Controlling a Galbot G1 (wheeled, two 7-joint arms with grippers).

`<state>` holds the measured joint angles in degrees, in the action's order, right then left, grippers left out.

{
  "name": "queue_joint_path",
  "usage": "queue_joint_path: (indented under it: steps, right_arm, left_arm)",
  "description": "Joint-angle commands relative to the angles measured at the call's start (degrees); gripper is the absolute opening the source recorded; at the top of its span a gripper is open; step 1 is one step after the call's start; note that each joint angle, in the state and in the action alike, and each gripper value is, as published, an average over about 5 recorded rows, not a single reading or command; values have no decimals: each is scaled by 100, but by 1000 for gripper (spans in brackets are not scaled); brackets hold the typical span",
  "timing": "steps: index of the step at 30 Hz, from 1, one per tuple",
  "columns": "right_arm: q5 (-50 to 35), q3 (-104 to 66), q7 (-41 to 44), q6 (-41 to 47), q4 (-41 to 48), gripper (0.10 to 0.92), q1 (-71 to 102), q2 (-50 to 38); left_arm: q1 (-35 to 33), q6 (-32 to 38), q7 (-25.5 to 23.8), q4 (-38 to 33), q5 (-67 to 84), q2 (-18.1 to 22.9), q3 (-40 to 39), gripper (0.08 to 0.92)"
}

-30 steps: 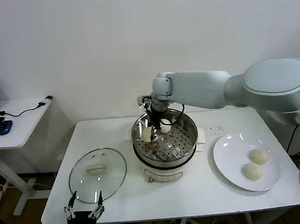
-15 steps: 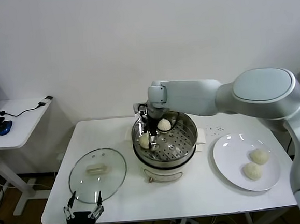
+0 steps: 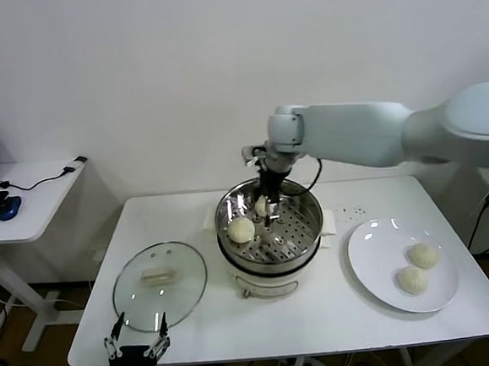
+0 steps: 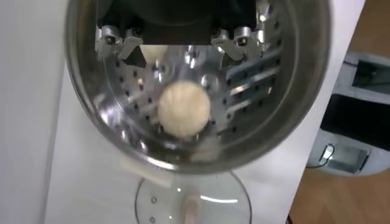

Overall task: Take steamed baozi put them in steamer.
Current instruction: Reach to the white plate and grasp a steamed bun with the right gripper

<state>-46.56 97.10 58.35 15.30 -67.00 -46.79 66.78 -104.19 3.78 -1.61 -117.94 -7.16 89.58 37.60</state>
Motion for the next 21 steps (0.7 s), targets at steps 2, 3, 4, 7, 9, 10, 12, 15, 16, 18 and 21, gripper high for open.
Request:
queue_joint_path:
  steps: [2,3,4,7,9,10,12,15,16,18,21]
  right_arm:
    - [1188,68,391,-280,-1331,823,-636,-2476]
    - [1327,59,409,-297,-1419,823,-579,-2693]
    - [1470,33,417,-305,-1501,823,-492,-2903]
    - [2042,-210,418,-315,-1681,823,-14,-3495]
    - [2472,-509,418,-342,-1692,823,473,-3824]
    - [2663,-671,418,-366,-1672,823,746,-3973]
    - [3090,-1065,440,-463,-1572,823,1337,-4208]
    - [3736,-1680,524,-697,-1307,823,2192,-4420]
    - [3941,-1923,559,-786,-1190,823,2488,-4463]
    - [4224,-2469,602,-913,-984,823,3122,-4527]
    - [4418,-3171,603,-957,-825,823,3890,-4558]
  left_arm:
    - [-16,-8,2,-11,-42,-1,-20,823]
    - [-28,-5,3,-15,-59,4,-32,823]
    - [-42,-2,3,-20,-74,9,-41,823]
    - [-82,6,8,-34,-89,13,-35,823]
    - [-105,-1,13,-39,-84,8,-13,823]
    - [-117,-3,17,-40,-83,7,-1,823]
    - [-144,-9,23,-46,-81,8,18,823]
    - [-190,-9,14,-67,-87,21,34,823]
    - [-205,-10,8,-77,-89,26,36,823]
    - [-237,-12,-4,-108,-98,37,45,823]
    - [-277,-17,-7,-148,-108,59,78,823]
